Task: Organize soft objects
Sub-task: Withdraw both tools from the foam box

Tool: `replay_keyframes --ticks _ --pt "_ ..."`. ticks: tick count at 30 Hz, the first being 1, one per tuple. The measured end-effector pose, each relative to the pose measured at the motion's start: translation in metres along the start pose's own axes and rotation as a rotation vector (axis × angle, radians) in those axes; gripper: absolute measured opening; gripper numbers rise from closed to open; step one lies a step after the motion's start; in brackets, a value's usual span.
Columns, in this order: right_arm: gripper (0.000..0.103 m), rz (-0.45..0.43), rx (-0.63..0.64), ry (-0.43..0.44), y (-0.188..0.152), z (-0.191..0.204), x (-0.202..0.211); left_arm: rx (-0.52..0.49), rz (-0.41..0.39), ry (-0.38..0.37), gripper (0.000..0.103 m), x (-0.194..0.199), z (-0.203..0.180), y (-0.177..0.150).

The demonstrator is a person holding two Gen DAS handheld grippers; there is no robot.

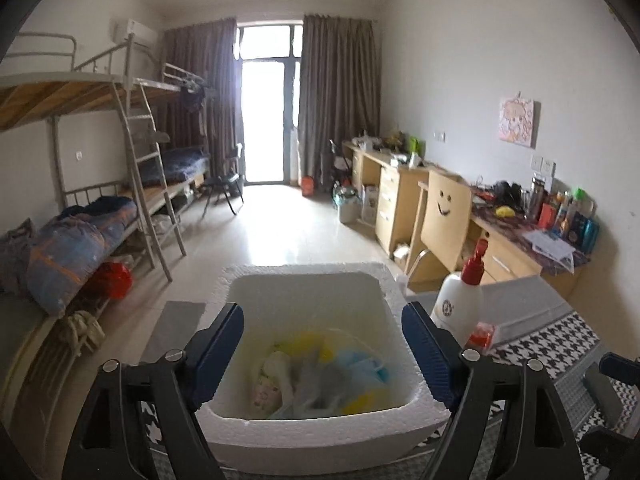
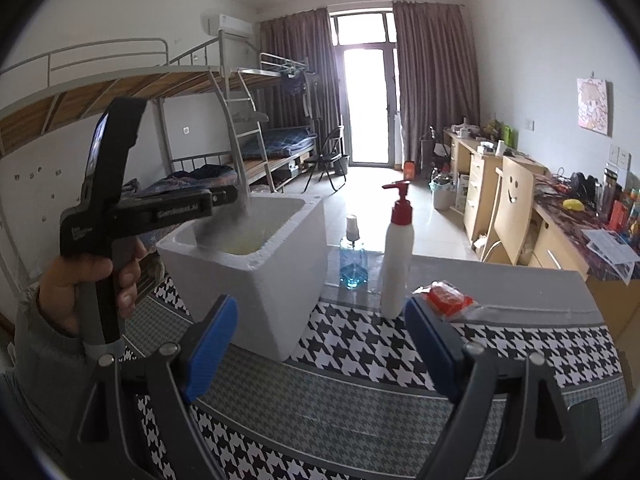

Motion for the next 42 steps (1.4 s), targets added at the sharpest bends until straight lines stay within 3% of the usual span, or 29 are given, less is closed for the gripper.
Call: replay_keyframes --ticks 7,26,31,35,42 --pt "0.088 -0.009 -0.021 -0.005 -0.001 -0.007 0.003 0.001 -0.035 0.028 0.102 0.019 -0.007 -0.004" --pt "0.088 -0.064 -0.014 -0.047 -0.005 -0.001 0.035 -0.023 -0.118 0.032 0.102 0.085 -0.023 -0.022" --pt "0.088 -0.082 -0.013 -0.056 -0.011 0.000 0.046 -0.015 -0.118 -0.006 0.102 0.100 -0.027 -0.034" --pt "0.101 -0.109 -0.011 -0.052 -0.016 0.002 0.057 -0.020 -0.147 -0.012 0.102 0.117 -0.031 -0.042" --pt "0.102 -0.161 0.023 -0.048 -0.021 0.013 0.076 -0.006 -0.176 0.006 0.102 0.139 -0.037 -0.053"
Point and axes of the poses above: each gripper's, at about its wrist camera, not at the fingertips, and x roughly against the way its jaws point, z to its left, y to its top, the point moved 1 cm from there along -x, roughly the way its jaws point, and after that the axes turned 1 degree about -y, right-handed, at the moved point
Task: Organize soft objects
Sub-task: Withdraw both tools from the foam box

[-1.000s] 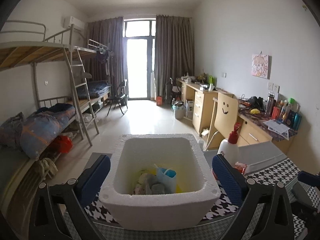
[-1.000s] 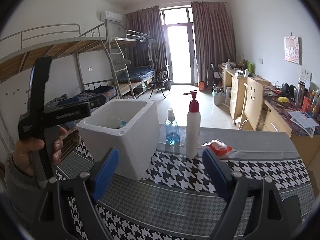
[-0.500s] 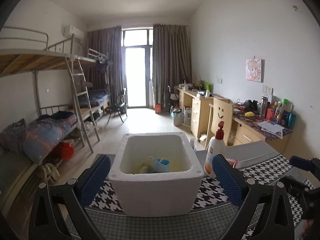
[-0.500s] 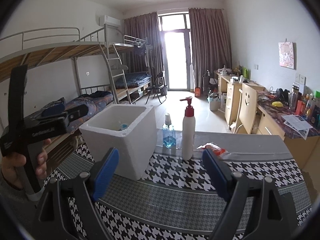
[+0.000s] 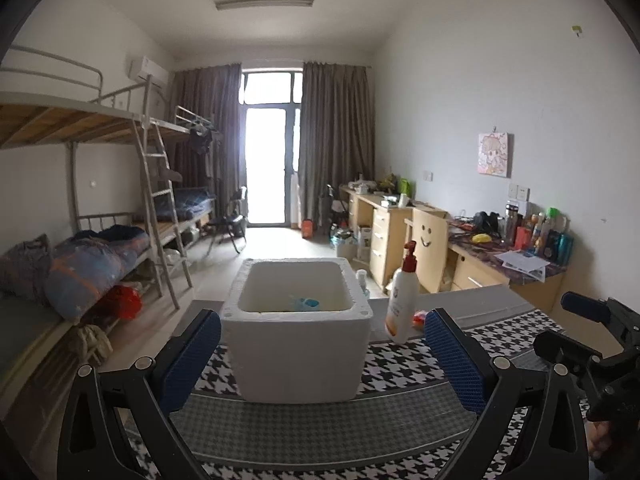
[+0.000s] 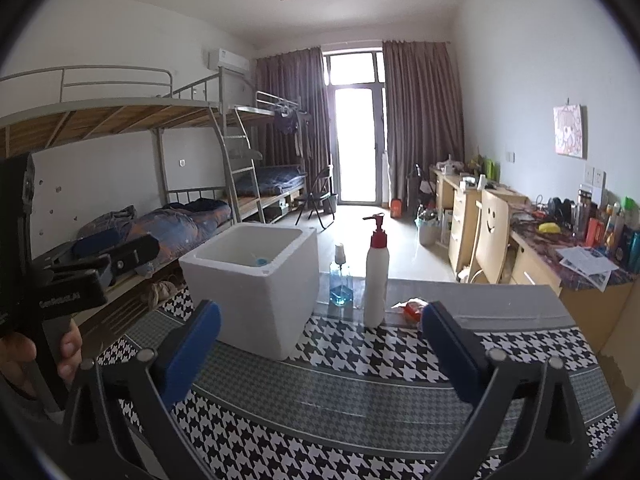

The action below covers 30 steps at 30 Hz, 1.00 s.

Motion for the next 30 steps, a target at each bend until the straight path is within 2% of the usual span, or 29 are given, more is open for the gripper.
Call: replay_keyframes --ticks 6,10,30 --pt "0.102 -0.018 0.021 0.007 -0.006 0.007 0.009 0.025 -0.041 0.045 0.102 0.012 0.000 -0.005" --pt "0.102 -0.028 0.029 -0.008 -0.009 0.008 0.014 -0.004 -0.069 0.058 0.102 0.020 -0.007 -0.010" --pt "0.102 -0.094 0.048 -0.047 -0.030 0.016 0.037 -0.019 -0.104 0.005 0.102 0.045 -0.020 -0.039"
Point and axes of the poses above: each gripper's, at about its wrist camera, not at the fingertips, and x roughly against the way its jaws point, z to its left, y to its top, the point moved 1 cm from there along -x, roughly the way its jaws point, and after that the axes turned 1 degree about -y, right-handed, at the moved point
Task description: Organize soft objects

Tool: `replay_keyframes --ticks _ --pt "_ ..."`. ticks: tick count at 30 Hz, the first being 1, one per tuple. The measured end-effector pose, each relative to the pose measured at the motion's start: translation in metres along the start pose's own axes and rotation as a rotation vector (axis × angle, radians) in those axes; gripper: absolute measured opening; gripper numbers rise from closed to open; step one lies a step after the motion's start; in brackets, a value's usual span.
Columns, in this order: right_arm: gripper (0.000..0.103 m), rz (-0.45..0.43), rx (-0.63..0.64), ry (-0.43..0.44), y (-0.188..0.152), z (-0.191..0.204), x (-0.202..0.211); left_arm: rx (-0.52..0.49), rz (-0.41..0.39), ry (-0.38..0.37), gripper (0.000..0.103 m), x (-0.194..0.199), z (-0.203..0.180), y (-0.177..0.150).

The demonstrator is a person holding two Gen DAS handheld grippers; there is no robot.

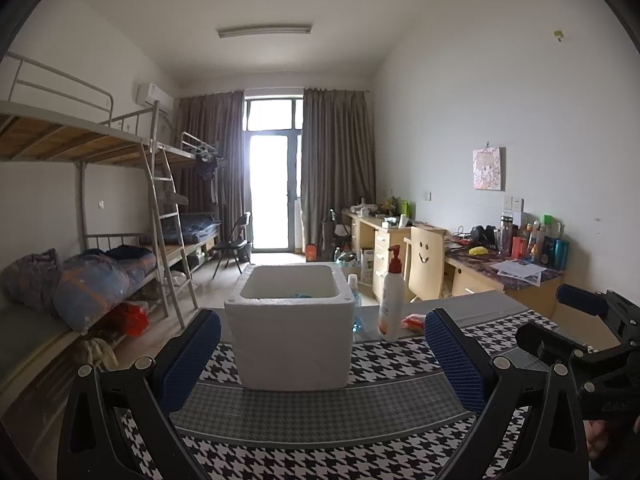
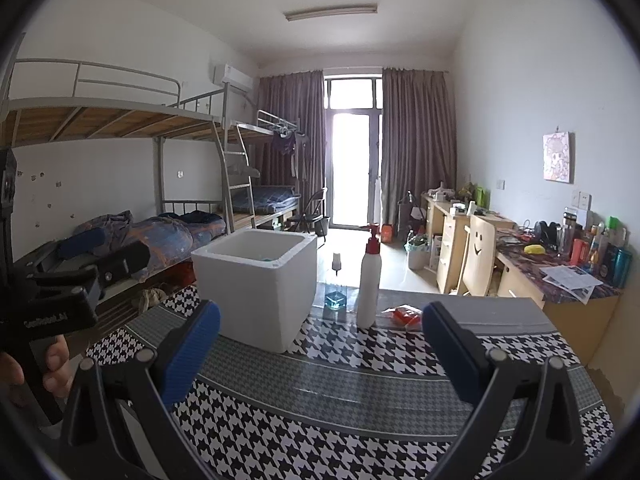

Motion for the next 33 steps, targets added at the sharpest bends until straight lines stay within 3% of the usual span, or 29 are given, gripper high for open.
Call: replay_keyframes --ticks 12,33 --pt "0.102 -0.024 -0.019 -0.033 -0.019 0.002 0.009 -0.013 0.026 0.005 0.102 0.003 -0.004 -0.026" --pt "0.102 -0.013 -0.051 -0.049 -0.032 0.003 0.007 -0.010 0.051 0.016 0.102 0.000 -0.003 -0.038"
Point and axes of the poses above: each gripper's, at about its wrist camera, not at the fingertips, and x roughly against the way its jaws point, z to its left, y to its top, the point moved 1 cm from there along -x, roughly the way its jaws point, and after that the axes turned 1 degree about -y, right-handed, at the moved point
